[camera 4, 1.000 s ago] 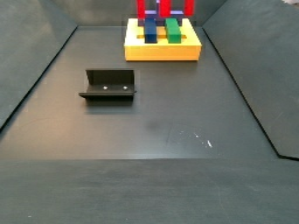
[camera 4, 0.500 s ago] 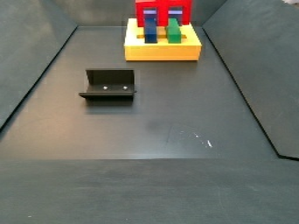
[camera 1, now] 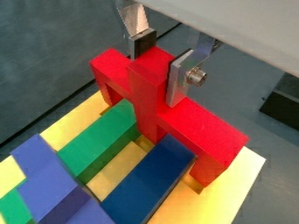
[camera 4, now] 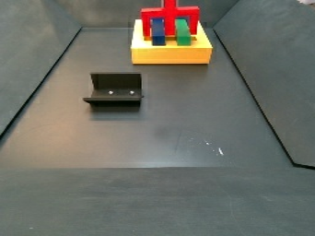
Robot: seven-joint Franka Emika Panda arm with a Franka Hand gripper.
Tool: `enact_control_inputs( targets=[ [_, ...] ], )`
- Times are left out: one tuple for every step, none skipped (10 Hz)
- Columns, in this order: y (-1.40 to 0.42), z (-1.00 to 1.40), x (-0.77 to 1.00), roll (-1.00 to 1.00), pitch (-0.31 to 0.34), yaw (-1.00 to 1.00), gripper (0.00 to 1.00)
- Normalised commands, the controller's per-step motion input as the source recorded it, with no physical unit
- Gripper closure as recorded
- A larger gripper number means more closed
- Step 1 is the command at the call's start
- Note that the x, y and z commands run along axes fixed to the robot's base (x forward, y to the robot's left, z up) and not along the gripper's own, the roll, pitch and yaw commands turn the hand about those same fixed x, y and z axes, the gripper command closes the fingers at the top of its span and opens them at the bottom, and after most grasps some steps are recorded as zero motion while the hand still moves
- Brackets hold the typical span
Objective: Pick up the red object. Move up. Place the red object on the fixture. Regrasp the red object. Move to above the board. Insert the red object.
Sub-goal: Insert the red object.
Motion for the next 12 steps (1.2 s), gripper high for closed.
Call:
enact_control_inputs(
  targets=[
    [0.06, -0.24, -0.09, -0.02, -0.111, 0.00, 1.00],
    [0.00, -0.33, -0.11, 0.00, -0.193, 0.00, 1.00],
    [-0.08, -0.12, 0.00, 0.00, -0.121, 0.00, 1.00],
    [-0.12, -0.05, 0.02, 0.00, -0.061, 0.00, 1.00],
    [-0.11, -0.07, 0.00, 0.00, -0.057, 0.00, 1.00],
    [-0.07, -0.06, 0.00, 0.00, -0.044, 0.00, 1.00],
    [-0.07, -0.06, 0.00, 0.00, -0.047, 0.00, 1.00],
    [0.00, -0.12, 0.00, -0.03, -0.061, 0.00, 1.00],
    [0.09, -0.26, 0.01, -0.06, -0.039, 0.00, 1.00],
    [0.17, -0.37, 0.00, -0.02, -0.043, 0.00, 1.00],
    [0.10, -0.47, 0.00, 0.00, -0.099, 0.01, 1.00],
    [0.03, -0.45, 0.00, 0.00, -0.123, 0.01, 1.00]
  ],
)
